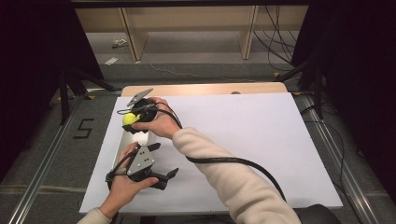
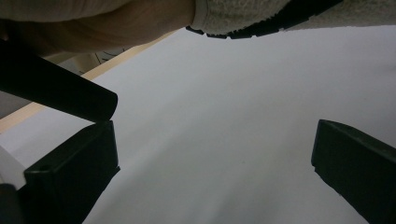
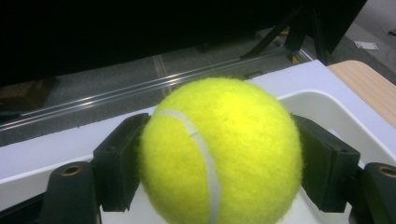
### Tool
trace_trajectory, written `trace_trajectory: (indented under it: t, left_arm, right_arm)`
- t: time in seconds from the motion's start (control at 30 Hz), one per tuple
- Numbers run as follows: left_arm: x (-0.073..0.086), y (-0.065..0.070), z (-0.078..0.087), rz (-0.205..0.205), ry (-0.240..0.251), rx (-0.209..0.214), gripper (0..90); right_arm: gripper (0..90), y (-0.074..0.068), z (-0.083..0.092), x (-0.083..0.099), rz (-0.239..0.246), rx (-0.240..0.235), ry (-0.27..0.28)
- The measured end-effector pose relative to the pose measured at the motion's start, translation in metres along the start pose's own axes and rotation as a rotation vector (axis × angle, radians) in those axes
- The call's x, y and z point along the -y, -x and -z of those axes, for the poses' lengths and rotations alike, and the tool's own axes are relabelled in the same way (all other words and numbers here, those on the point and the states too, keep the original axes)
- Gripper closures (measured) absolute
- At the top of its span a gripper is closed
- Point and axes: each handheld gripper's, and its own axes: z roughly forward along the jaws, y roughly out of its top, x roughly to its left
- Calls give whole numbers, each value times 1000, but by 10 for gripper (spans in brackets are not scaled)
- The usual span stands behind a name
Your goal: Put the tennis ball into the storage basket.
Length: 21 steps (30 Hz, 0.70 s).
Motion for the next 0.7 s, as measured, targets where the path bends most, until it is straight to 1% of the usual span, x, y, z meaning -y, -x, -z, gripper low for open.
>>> trace_trajectory:
  t: [0.17, 0.3, 0.4, 0.5, 0.53, 0.7]
  left_arm:
    - [0, 0, 0, 5, 0, 3, 1]
    - [0, 0, 0, 3, 1, 1, 1]
    - [0, 0, 0, 2, 0, 1, 1]
    - [0, 1, 0, 5, 0, 2, 1]
    - [0, 1, 0, 5, 0, 3, 1]
    - [0, 1, 0, 5, -1, 3, 1]
  right_arm:
    - [259, 0, -2, 2, 5, -1, -10]
    - [259, -1, -2, 2, -6, -7, -22]
    - [259, -1, -4, 3, 5, -5, -17]
    - [259, -2, -4, 3, 6, -11, -26]
    - [258, -2, -5, 3, 7, -8, -21]
    - [258, -2, -6, 5, 9, -7, -33]
